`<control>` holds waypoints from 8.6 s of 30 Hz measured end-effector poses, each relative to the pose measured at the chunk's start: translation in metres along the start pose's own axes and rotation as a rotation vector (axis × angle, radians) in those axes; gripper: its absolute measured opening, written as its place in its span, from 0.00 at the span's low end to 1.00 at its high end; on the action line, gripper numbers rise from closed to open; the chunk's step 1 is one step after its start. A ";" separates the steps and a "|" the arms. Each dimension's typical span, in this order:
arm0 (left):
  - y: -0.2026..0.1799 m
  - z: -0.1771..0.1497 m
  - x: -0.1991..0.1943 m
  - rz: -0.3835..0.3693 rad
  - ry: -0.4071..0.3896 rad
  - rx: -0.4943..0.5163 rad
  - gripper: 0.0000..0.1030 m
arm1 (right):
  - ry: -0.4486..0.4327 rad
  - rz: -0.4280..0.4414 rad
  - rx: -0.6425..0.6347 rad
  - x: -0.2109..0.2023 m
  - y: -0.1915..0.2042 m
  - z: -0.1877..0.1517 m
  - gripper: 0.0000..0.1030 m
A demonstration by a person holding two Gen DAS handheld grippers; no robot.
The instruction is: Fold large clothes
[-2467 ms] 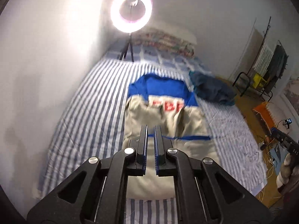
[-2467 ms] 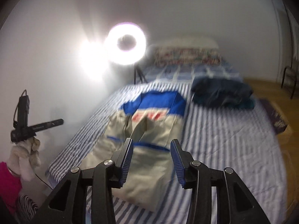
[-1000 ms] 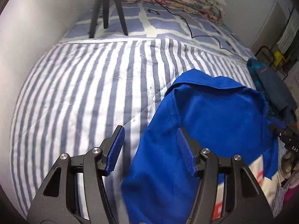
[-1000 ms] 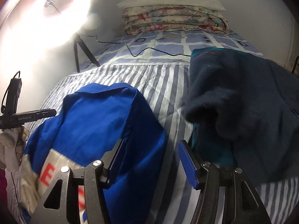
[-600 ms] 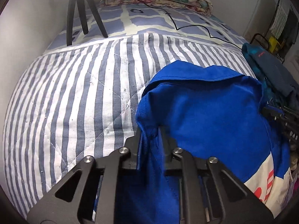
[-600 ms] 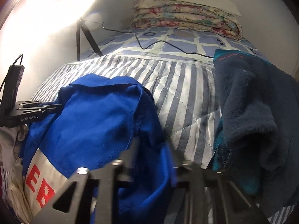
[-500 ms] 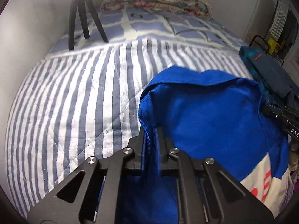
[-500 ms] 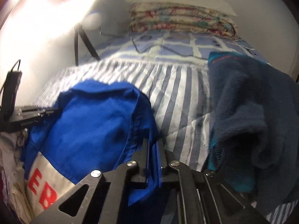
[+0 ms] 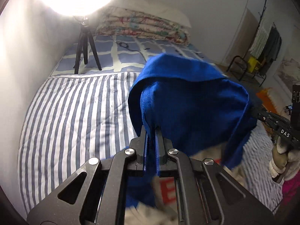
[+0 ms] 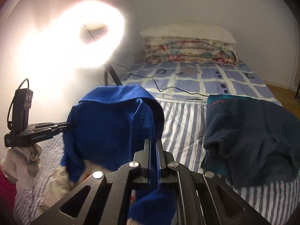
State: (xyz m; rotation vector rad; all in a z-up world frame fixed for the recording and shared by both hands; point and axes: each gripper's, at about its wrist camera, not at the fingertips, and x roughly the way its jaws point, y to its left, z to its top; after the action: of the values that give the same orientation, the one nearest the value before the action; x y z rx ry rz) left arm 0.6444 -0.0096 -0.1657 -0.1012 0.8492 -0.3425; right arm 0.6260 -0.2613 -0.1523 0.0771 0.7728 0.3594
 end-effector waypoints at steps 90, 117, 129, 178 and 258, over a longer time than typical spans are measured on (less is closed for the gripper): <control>0.006 -0.260 -0.254 -0.172 0.145 -0.452 0.56 | 0.279 0.327 0.440 -0.234 0.099 -0.285 0.72; -0.078 -0.306 -0.216 -0.178 0.223 -0.286 0.04 | 0.320 0.297 0.320 -0.237 0.105 -0.281 0.07; -0.077 -0.322 -0.218 -0.135 0.336 -0.213 0.04 | 0.446 0.221 0.213 -0.217 0.111 -0.320 0.31; 0.026 -0.193 -0.194 0.101 0.056 -0.240 0.16 | 0.142 0.032 0.065 -0.215 0.039 -0.215 0.41; 0.103 -0.257 -0.102 -0.406 0.270 -0.606 0.65 | 0.337 0.468 0.525 -0.114 -0.056 -0.283 0.62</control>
State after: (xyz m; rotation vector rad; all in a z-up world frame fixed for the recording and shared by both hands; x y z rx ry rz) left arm 0.4161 0.1334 -0.2848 -0.8133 1.1819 -0.4751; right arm 0.3703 -0.3706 -0.2902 0.7141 1.1716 0.6140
